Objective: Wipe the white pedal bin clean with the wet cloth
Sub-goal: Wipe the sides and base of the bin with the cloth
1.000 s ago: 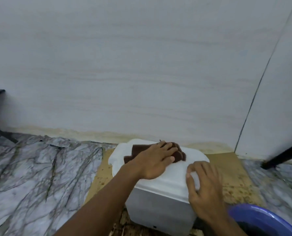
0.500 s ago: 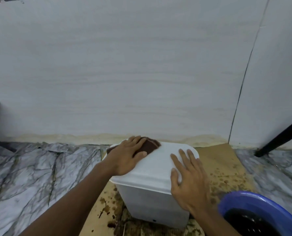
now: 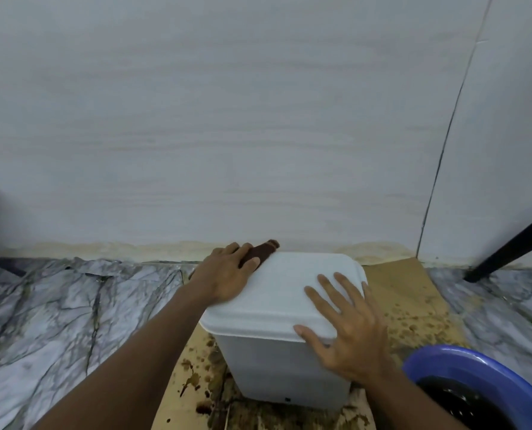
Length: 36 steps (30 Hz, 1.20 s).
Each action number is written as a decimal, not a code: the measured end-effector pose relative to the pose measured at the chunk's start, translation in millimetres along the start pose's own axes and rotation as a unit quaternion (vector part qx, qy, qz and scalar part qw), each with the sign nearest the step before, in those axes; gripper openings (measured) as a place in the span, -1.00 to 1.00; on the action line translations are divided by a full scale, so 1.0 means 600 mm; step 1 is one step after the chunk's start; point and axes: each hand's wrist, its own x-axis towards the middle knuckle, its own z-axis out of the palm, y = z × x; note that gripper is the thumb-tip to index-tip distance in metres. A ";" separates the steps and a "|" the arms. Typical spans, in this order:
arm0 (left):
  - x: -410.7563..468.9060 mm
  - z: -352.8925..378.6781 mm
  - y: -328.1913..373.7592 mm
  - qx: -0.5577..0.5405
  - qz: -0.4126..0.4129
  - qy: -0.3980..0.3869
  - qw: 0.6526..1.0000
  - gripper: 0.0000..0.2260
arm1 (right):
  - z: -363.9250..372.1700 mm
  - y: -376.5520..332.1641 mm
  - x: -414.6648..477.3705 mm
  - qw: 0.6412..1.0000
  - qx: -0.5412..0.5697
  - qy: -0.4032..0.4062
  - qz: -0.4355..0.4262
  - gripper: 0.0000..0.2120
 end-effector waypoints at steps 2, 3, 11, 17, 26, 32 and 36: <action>-0.003 0.002 0.006 -0.018 -0.017 0.006 1.000 -0.54 | 0.002 0.049 0.018 0.999 0.011 0.001 -0.050 -0.47; -0.009 0.003 0.013 -0.021 -0.018 0.012 1.000 -0.54 | 0.001 0.075 0.027 0.997 0.020 -0.006 -0.071 -0.49; -0.069 0.026 0.039 -0.007 0.140 -0.028 0.990 -0.52 | -0.007 0.098 0.048 0.995 0.076 -0.054 -0.044 -0.46; -0.054 0.017 0.017 -0.009 0.093 -0.022 0.995 -0.50 | -0.017 0.044 0.022 0.995 0.062 -0.077 -0.007 -0.20; -0.043 0.004 0.003 -0.035 0.029 -0.022 0.999 -0.47 | -0.018 0.071 0.014 0.986 0.014 -0.164 -0.036 -0.22; -0.046 0.014 0.015 -0.050 -0.011 -0.011 0.999 -0.46 | -0.005 0.119 0.053 0.976 0.067 -0.192 -0.079 -0.21; -0.068 0.034 0.038 -0.048 -0.064 0.021 0.997 -0.44 | 0.014 0.163 0.119 0.970 -0.010 -0.234 -0.071 -0.24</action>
